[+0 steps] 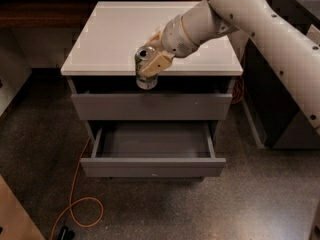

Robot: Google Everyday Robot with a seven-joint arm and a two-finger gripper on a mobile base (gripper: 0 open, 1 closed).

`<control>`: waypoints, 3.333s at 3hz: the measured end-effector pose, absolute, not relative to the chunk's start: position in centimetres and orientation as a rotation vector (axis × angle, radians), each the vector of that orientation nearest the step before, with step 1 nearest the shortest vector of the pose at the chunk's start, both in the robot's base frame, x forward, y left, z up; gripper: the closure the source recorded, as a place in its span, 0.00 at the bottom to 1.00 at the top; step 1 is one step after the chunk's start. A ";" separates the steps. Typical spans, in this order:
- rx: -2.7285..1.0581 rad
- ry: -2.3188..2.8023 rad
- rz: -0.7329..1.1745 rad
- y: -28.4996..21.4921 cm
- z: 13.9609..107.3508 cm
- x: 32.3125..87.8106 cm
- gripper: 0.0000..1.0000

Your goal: Pick 7up can from middle drawer and place on counter

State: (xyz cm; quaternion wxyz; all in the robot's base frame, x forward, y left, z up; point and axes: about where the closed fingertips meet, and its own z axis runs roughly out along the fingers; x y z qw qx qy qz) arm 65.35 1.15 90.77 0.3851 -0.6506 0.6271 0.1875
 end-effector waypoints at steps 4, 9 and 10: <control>-1.567 1.649 0.636 3.1 94.3 73.9 1.00; -1.531 1.721 0.683 4.7 92.1 76.7 0.00; -1.531 1.721 0.683 4.7 92.1 76.7 0.00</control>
Offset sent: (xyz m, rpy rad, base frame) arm 0.0789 0.0138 0.0662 0.0784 0.0272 -0.0060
